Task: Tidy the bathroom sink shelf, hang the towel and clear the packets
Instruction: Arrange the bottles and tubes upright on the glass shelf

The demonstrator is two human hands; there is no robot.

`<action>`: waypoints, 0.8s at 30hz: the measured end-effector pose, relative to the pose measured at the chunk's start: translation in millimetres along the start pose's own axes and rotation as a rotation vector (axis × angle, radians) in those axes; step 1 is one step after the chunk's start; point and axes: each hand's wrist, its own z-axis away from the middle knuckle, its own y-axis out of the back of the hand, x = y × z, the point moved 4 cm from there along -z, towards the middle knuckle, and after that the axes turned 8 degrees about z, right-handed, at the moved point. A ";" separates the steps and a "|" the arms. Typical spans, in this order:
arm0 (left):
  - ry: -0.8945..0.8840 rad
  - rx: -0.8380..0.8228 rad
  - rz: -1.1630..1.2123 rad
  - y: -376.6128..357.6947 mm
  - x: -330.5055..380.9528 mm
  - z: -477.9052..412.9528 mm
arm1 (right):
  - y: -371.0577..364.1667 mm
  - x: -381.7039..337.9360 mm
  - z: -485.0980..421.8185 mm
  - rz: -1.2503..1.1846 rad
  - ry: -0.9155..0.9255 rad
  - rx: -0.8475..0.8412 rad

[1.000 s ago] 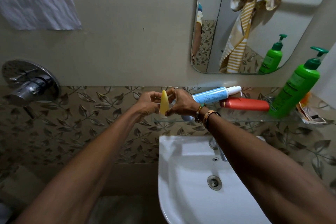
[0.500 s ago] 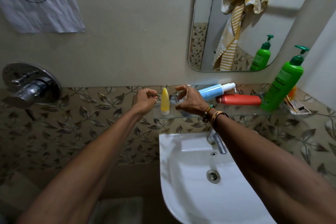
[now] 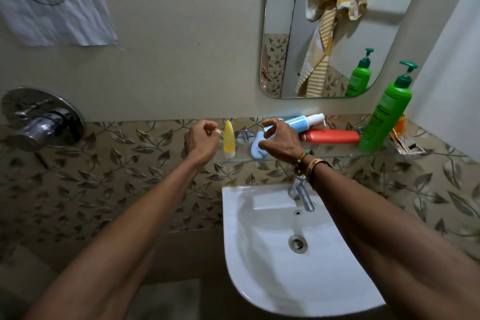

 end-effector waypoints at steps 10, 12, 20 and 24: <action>-0.043 0.011 -0.084 -26.2 13.9 23.2 | 16.4 28.5 -8.2 0.005 0.032 -0.081; -0.050 -0.006 -0.073 -35.8 16.0 28.0 | 19.6 34.4 -10.7 0.000 0.041 -0.091; -0.046 -0.024 -0.159 -76.2 18.3 37.9 | 17.1 55.0 -19.2 -0.020 0.084 -0.153; -0.029 -0.015 -0.194 -90.5 16.3 42.5 | 15.1 64.9 -21.3 -0.024 0.112 -0.161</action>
